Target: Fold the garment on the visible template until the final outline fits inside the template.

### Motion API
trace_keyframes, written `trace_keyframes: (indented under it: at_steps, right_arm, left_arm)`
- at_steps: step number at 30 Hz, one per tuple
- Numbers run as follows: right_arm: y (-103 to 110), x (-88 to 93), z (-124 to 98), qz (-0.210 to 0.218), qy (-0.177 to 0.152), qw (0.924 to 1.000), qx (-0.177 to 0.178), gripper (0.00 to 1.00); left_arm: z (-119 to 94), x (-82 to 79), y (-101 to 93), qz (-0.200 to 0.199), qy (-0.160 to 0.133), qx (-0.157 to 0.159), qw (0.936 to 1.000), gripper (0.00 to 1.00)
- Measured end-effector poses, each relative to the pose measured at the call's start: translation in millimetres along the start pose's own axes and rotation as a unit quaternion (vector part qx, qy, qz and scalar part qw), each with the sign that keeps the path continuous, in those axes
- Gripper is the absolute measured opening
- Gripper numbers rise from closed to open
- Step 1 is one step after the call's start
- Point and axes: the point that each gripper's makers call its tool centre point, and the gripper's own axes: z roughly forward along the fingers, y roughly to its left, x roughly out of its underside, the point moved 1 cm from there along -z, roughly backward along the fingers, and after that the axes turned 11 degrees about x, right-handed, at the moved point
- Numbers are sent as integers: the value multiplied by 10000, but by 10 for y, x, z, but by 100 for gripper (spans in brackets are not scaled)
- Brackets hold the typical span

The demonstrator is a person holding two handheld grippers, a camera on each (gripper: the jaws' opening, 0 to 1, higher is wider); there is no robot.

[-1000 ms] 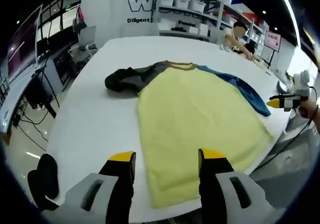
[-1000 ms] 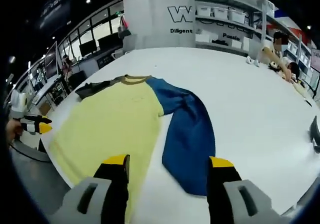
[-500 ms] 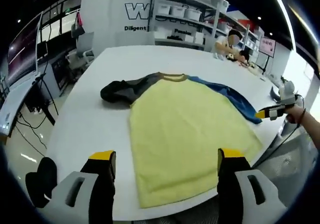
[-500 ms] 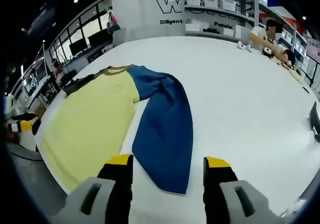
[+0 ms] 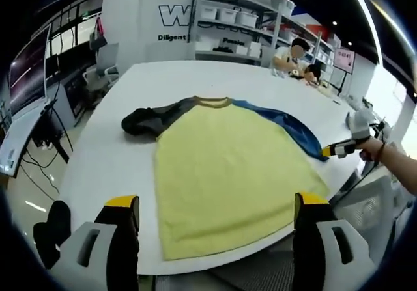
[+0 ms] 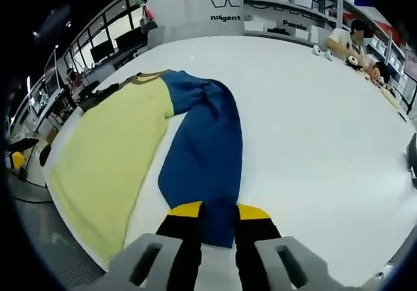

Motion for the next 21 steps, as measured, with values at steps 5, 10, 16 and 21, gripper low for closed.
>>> trace_keyframes:
  at_steps: [5, 10, 16, 21]
  right_arm:
    - [-55, -132, -82, -168, -33, 9998, -74, 0]
    - [-172, -317, -150, -341, -99, 9994, -47, 0]
    - [-357, -538, -223, -554, -190, 9983, 27, 0]
    - [-580, -746, -260, -796, -313, 9962, 158, 0]
  left_arm:
    - [-37, -48, -63, 38, -64, -28, 10000, 97]
    - [-41, -40, -81, 31, -62, -51, 10000, 95]
    - [-76, -29, -119, -3, -130, -86, 9999, 97]
    - [-47, 82, -133, 77, 50, -159, 9998, 98]
